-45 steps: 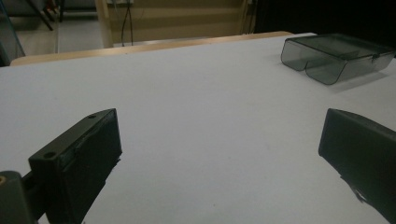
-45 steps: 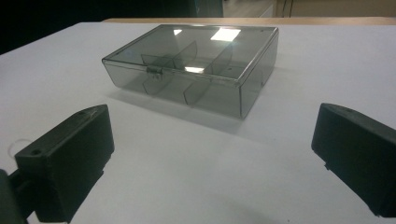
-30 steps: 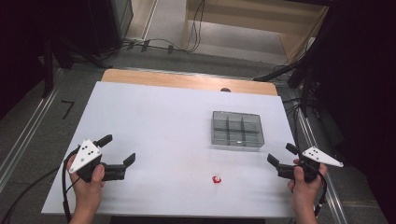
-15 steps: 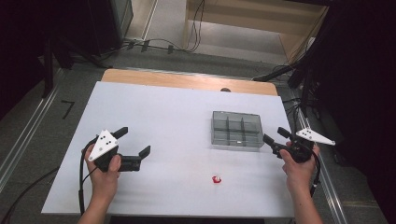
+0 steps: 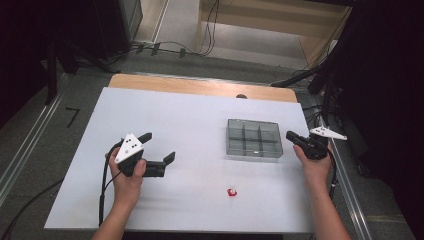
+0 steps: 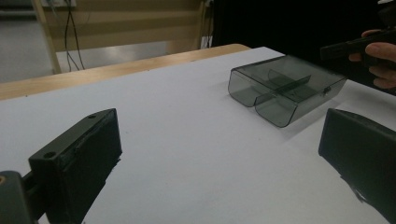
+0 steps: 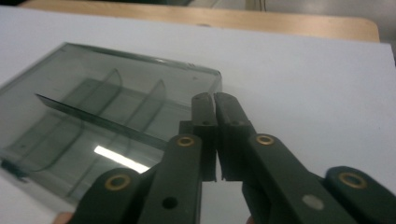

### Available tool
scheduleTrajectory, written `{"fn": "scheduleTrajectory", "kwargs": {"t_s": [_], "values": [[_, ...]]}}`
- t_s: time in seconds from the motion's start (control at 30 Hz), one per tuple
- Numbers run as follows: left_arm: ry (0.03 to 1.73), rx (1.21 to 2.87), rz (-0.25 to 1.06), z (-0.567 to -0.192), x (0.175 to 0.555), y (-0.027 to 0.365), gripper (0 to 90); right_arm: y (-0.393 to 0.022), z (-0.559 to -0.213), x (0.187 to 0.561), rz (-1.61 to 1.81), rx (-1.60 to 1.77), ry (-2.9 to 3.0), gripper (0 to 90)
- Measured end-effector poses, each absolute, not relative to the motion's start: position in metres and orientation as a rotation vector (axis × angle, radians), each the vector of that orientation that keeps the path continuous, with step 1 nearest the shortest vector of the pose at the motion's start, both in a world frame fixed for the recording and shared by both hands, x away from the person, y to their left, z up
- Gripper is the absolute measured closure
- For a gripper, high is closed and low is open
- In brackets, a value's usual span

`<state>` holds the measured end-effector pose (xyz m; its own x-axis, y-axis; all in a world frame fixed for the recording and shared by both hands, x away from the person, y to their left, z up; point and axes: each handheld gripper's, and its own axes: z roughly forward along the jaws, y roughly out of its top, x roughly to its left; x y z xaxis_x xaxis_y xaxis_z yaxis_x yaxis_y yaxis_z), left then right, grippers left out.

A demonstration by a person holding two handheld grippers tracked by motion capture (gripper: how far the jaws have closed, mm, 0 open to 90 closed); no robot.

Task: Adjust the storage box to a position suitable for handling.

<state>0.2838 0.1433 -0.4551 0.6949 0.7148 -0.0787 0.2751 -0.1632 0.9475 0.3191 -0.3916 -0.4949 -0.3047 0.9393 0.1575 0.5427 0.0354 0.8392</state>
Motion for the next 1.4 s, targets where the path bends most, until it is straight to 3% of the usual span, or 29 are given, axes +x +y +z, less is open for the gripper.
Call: {"fn": "scheduleTrajectory", "kwargs": {"t_s": [0.87, 1.07, 1.4], "values": [[0.820, 1.815, 0.415, -0.468, 0.314, 0.084, 8.7, -0.386, -0.522, 0.344, 1.164, 1.575, 2.004, 87.9], [0.857, 1.821, 0.424, -0.475, 0.321, 0.076, 19.9, -0.385, -0.521, 0.342, 1.169, 1.562, 2.014, 87.9], [0.854, 1.823, 0.381, -0.481, 0.326, 0.065, 29.5, -0.361, -0.515, 0.341, 1.198, 1.451, 2.075, 87.9]]}}
